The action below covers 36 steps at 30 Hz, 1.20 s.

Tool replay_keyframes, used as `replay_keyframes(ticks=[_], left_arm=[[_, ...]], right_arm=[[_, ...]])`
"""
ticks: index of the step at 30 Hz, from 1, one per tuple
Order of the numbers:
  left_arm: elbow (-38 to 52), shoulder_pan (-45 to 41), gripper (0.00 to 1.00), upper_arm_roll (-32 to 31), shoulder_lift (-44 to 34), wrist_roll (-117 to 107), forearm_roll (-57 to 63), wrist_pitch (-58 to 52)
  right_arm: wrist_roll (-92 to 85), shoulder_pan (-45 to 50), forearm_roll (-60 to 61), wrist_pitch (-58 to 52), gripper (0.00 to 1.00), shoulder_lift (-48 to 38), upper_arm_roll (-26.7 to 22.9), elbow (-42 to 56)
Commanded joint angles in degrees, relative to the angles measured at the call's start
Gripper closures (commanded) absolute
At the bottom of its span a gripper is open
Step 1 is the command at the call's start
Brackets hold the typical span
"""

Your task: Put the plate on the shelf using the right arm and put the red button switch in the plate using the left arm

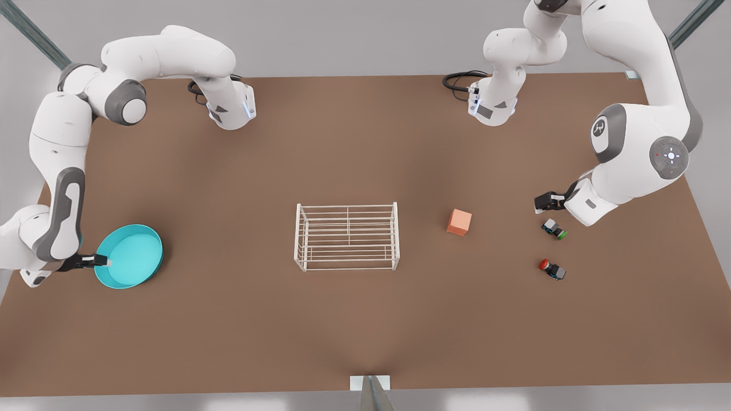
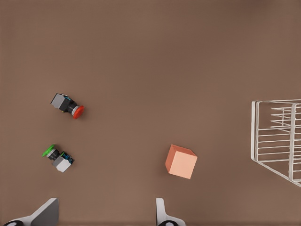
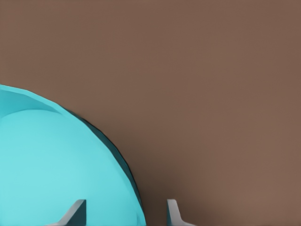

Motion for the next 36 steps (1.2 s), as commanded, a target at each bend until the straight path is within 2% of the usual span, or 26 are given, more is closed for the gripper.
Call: replay_keyframes(ticks=[1, 8, 13, 15, 19, 23, 26, 27, 31, 36], left_arm=[[0.0, 0.0, 0.00, 0.0, -0.1, -0.1, 0.0, 0.0], [0.0, 0.0, 0.00, 0.0, -0.1, -0.1, 0.0, 0.0], [0.0, 0.0, 0.00, 0.0, -0.1, -0.1, 0.0, 0.0], [-0.3, 0.0, 0.00, 0.0, -0.1, -0.1, 0.1, 0.2], [-0.4, -0.2, 0.00, -0.2, 0.1, -1.9, 0.2, 0.2], [-0.4, -4.6, 0.00, -0.2, 1.4, -16.4, 0.5, 1.7], [-0.6, -9.3, 0.00, -0.1, 5.8, -37.3, 5.5, 5.9], [-0.6, -8.4, 0.00, 0.3, 7.2, -38.8, 5.4, 7.7], [-0.2, -3.2, 0.00, 0.5, 12.4, -72.4, 4.7, 16.2], [-2.3, -0.7, 0.00, 0.5, 17.3, -79.4, 3.2, 24.1]], right_arm=[[3.8, 0.0, 0.2, -0.1, 0.32, -0.1, -0.1, 0.0], [3.2, -0.3, -0.5, -1.9, 0.61, -0.1, -0.2, 0.2], [3.2, -0.3, -0.5, -1.7, 0.64, 0.0, -0.2, 0.1], [3.1, -0.3, -0.5, -1.9, 0.74, -0.1, -0.2, 0.1], [3.1, 0.0, -0.1, -6.5, 0.81, -1.4, -0.3, 0.6], [3.0, -0.1, 1.0, -9.0, 0.82, -2.3, -0.3, 0.6], [2.9, -0.1, 1.2, -10.1, 0.83, -3.0, -0.3, 0.6], [2.9, -0.1, 2.4, -11.5, 0.83, -3.0, -0.2, 0.7], [2.6, 0.1, 2.9, -13.2, 0.83, -4.8, 0.1, 0.6], [1.9, 0.1, 5.7, -19.4, 0.82, -8.0, 2.5, 0.7]])
